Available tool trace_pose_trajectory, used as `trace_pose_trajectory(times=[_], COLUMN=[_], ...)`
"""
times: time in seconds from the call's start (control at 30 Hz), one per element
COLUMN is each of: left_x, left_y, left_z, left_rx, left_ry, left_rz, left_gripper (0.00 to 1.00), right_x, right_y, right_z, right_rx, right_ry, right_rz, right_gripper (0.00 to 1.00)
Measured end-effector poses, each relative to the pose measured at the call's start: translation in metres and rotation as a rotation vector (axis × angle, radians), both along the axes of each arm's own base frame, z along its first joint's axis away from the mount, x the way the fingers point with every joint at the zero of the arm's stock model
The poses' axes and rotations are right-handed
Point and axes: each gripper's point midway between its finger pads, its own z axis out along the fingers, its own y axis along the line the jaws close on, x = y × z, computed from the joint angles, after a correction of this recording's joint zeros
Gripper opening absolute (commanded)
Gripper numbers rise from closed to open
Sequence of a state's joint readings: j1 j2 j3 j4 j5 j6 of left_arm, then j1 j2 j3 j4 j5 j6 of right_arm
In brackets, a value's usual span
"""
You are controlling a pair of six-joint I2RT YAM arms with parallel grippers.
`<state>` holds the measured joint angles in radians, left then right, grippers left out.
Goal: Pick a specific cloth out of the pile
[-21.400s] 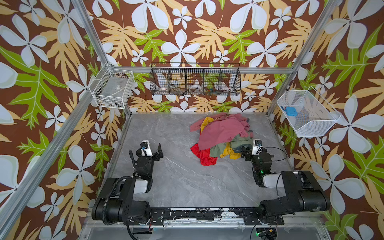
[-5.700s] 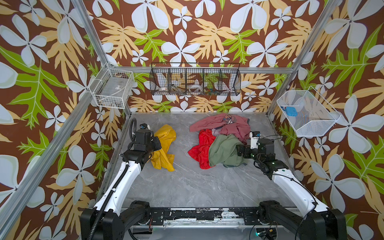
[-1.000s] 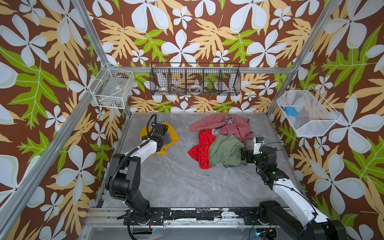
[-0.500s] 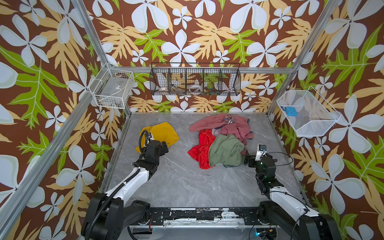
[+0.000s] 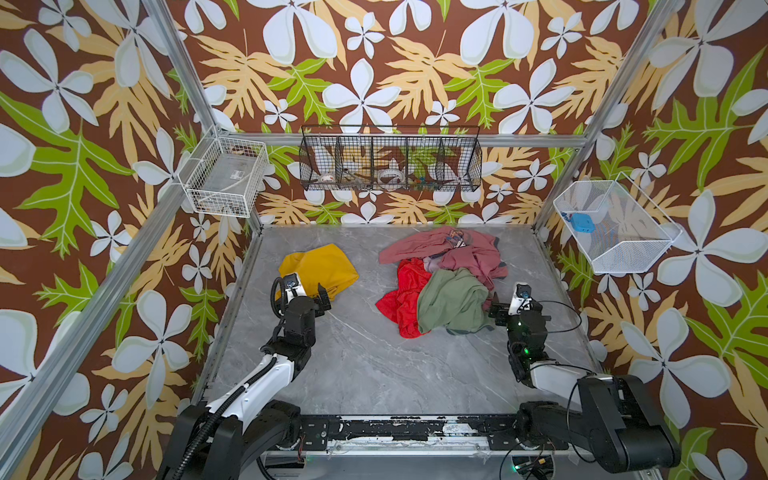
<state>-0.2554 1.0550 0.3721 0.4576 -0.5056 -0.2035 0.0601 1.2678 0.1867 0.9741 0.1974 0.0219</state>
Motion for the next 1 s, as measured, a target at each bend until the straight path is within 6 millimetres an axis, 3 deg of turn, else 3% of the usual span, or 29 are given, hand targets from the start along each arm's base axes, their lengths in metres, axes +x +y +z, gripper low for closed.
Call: trace_pose_trajectory(times=[0.23,0.77,0.87,1.0], left_x=[-0.007,-0.011,-0.012,-0.011], left_y=[0.009,0.03,0.041,0.046], left_z=[-0.013,-0.012,-0.019,-0.017], left_rx=[0.061,0.112,0.129,0.08], left_ry=[-0.008,-0.103,-0.093,-0.147], left_rz=[0.027,0.105,0.128,0.107], left_gripper=[1.0,1.0,1.0,1.0], right_x=[0.022,0.018,0.019,0.02], right_y=[0.015,0.016,0.016,0.014], right_z=[-0.021,-0.024,-0.023,-0.023], right_rx=[0.012,0.025,0.028,0.029], right_ry=[0.061,0.042,0.039,0.038], right_rz=[0.098,0.113,0.111,0.106], right_gripper=[0.99,1.0,0.99,1.0])
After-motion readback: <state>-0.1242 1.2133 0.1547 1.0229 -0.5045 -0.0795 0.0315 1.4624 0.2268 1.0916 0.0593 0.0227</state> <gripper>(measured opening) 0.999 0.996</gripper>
